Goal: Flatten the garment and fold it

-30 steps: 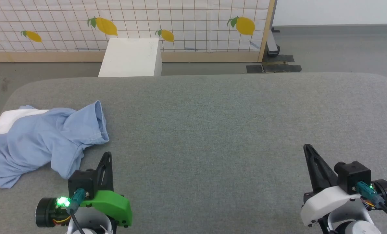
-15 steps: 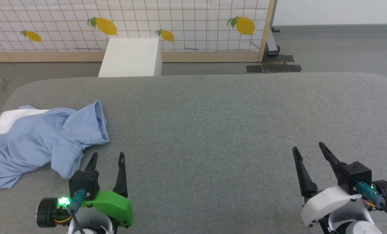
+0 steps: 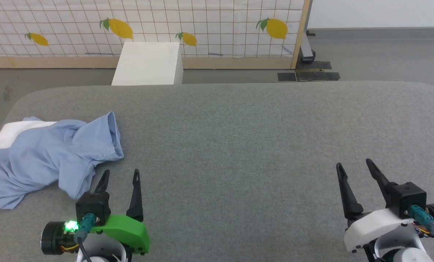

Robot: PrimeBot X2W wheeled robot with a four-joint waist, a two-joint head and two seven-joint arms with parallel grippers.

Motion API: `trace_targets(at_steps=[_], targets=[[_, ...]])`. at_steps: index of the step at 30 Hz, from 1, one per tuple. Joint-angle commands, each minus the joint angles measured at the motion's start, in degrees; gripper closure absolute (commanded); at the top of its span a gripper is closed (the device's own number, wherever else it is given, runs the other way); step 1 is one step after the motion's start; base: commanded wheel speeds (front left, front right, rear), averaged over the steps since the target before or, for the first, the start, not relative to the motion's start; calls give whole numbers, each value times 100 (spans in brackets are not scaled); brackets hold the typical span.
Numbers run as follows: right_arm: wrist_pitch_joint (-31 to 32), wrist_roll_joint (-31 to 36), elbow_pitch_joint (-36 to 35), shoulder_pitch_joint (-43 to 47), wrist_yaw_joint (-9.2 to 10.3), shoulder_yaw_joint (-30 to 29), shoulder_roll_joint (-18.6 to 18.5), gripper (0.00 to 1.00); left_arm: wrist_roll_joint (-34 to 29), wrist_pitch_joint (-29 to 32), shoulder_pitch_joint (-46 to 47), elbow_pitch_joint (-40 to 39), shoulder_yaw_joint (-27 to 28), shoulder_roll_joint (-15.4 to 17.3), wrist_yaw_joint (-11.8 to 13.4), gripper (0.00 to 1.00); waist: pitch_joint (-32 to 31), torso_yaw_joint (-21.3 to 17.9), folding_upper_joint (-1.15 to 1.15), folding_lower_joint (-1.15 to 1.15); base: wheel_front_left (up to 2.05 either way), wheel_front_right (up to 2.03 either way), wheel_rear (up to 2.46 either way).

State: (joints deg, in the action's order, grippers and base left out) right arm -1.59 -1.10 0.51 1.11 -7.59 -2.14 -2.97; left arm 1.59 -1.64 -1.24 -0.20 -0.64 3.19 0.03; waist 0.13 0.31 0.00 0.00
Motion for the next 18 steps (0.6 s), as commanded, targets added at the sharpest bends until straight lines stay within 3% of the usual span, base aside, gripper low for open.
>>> trace_targets(at_steps=[1, 18], targets=[[-71, -51, 24, 6, 1, -42, 1, 0, 53, -72, -66, 7, -3, -5, -32, 0, 2, 12, 0, 0, 0, 0, 0], [-270, -111, 55, 4, 3, -181, 3, 0, 178, -270, -106, -5, -20, -9, -20, 0, 52, 358, 0, 0, 0, 0, 0]])
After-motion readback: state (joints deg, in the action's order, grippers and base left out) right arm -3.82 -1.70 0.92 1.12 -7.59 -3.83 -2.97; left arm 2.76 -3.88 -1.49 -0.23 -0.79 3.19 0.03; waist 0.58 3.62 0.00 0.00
